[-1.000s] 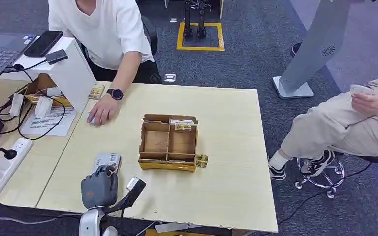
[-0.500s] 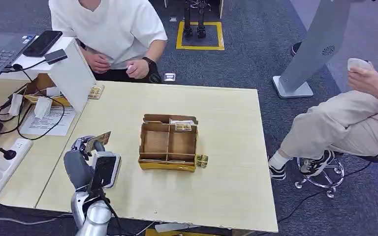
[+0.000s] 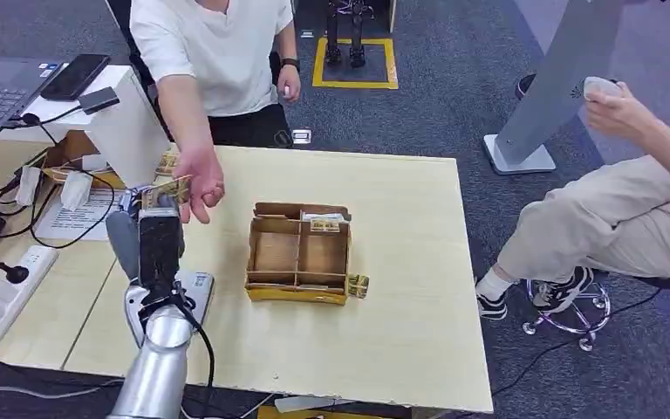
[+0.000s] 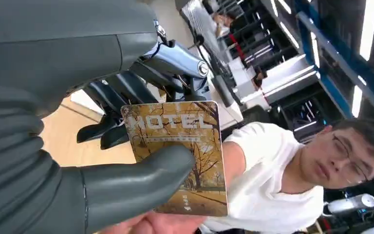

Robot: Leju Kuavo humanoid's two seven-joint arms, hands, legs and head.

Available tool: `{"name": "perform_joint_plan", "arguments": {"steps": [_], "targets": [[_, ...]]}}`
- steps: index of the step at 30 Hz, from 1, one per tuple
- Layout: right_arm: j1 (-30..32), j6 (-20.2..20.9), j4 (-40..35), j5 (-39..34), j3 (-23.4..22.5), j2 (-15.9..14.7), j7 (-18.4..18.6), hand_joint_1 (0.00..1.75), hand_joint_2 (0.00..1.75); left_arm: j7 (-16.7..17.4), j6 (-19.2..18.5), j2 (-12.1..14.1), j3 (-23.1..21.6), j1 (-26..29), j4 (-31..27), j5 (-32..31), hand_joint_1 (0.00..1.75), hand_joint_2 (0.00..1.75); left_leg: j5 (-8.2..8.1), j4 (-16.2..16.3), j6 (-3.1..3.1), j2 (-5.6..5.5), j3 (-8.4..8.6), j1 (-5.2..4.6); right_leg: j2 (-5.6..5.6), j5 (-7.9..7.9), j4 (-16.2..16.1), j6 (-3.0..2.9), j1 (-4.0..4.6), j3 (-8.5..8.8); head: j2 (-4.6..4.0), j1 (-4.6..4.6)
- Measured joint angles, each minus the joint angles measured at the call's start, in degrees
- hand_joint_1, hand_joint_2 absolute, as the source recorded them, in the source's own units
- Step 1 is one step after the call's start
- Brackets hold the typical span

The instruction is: Pass the card to the sensor for recognition and then transmit it.

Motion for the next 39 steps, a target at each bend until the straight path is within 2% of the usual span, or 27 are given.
{"name": "perform_joint_plan", "arguments": {"steps": [8,12,13,14,15,17,18,25,39], "targets": [[-0.4,0.0,0.0,0.4,0.7,0.1,-0.1,0.0,1.75,0.6,0.0,0.9,-0.4,-4.9,3.9,0.8,1.75,1.75,0.0,0.0,0.0,0.0,-0.01,0.0,0.01,0.0,0.0,0.0,-0.01,0.0,0.0,0.02],[-0.5,0.0,0.0,0.7,0.9,0.3,-0.2,0.0,1.75,1.9,0.5,1.2,-0.7,-6.9,6.1,-1.5,1.75,1.75,0.0,0.0,0.0,0.0,-0.03,0.0,0.0,0.0,0.0,0.0,-0.01,-0.02,0.02,0.0],[-0.5,0.0,0.0,0.8,1.0,0.3,-0.2,0.0,1.75,2.3,0.5,1.3,-0.9,-7.4,6.8,-2.0,1.1,1.75,0.0,0.0,0.0,0.0,-0.03,0.0,0.01,0.0,0.0,0.0,-0.01,-0.03,0.0,0.0],[-0.5,0.0,0.0,0.8,1.0,0.4,-0.2,0.0,1.75,2.9,0.4,1.4,-1.1,-8.0,7.5,-2.5,0.26,1.75,0.0,0.0,0.0,0.01,-0.03,0.0,0.02,0.0,0.0,0.0,-0.01,-0.03,0.02,0.0],[-0.5,0.0,0.0,0.8,1.1,0.4,0.0,0.0,1.75,3.3,0.3,1.5,-1.5,-8.4,8.2,-2.9,0.05,1.75,0.0,0.0,0.0,0.0,-0.03,0.0,0.01,0.0,0.0,0.0,-0.01,-0.03,0.02,0.0],[-0.6,0.0,0.0,0.8,1.1,0.5,0.1,0.0,1.75,4.2,-0.3,1.6,-1.9,-9.1,9.6,-3.2,0.05,1.75,0.0,0.0,0.0,0.01,-0.03,0.0,0.02,0.0,0.0,0.0,-0.01,-0.03,0.02,0.0],[-0.6,0.0,0.0,0.6,1.1,0.5,0.1,0.0,1.75,4.3,-0.7,1.7,-2.2,-9.2,10.4,-3.4,0.0,1.75,0.0,0.0,0.0,0.01,-0.03,0.0,0.02,0.0,0.0,0.0,-0.01,-0.03,0.02,0.0],[-0.7,0.0,0.0,0.3,1.1,0.6,0.1,0.0,1.75,5.3,-1.3,2.3,-2.9,-9.6,12.9,-3.3,0.0,1.75,-0.01,0.0,0.0,0.01,-0.04,0.0,0.03,0.0,0.0,0.0,-0.01,-0.04,0.02,0.0],[-0.7,0.0,0.0,-0.4,1.1,0.6,-0.1,0.0,1.75,5.0,-0.9,3.0,-3.2,-9.6,14.7,-1.9,0.0,1.75,-0.01,0.0,0.0,0.0,-0.05,0.0,0.02,0.0,0.0,0.0,-0.01,-0.04,0.0,0.0]]}}
